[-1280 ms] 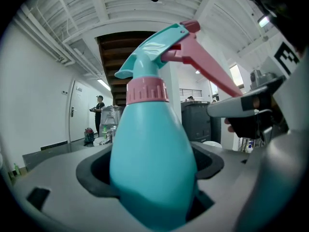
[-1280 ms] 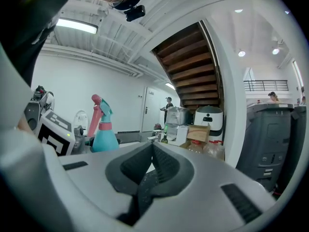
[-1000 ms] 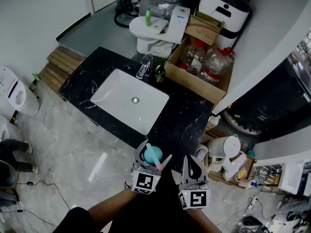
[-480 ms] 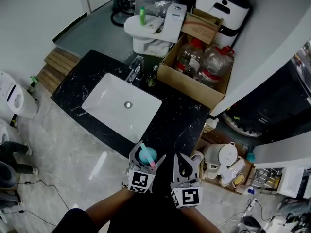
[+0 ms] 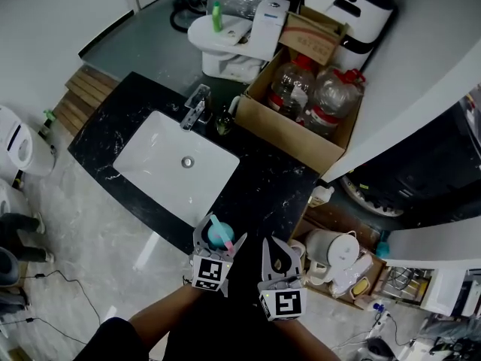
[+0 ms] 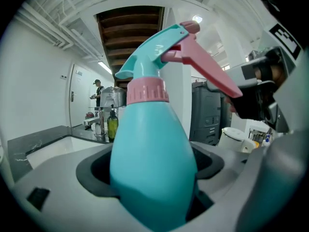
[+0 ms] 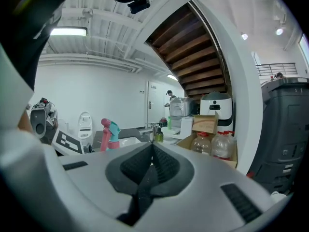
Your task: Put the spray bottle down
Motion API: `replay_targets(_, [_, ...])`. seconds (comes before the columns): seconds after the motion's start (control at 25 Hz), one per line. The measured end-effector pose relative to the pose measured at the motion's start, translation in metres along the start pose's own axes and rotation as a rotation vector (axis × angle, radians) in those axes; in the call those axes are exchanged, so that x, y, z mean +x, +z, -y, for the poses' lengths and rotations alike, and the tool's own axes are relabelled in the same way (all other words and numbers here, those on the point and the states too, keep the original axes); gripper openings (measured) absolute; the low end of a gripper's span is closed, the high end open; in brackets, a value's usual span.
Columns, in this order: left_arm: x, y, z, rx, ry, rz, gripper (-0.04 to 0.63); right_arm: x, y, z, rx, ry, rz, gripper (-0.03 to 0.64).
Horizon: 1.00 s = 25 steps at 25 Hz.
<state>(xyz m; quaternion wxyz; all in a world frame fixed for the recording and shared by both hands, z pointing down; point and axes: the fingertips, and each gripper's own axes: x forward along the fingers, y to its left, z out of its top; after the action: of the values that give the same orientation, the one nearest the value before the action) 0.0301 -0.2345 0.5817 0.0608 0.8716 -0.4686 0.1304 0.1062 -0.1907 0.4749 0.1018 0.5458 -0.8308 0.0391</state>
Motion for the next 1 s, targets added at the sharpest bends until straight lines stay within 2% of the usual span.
replay_targets(0.28, [0.03, -0.018, -0.011, -0.008, 0.052, -0.036, 0.439, 0.012, -0.014, 0.025, 0.006, 0.022, -0.03, 0.011])
replay_targets(0.6, [0.05, -0.029, -0.02, -0.016, 0.114, -0.053, 0.439, 0.025, -0.02, 0.033, 0.015, 0.074, -0.029, 0.011])
replay_targets(1.0, [0.067, -0.034, -0.024, -0.016, 0.134, -0.062, 0.439, 0.025, -0.032, 0.062, 0.014, 0.035, -0.06, 0.011])
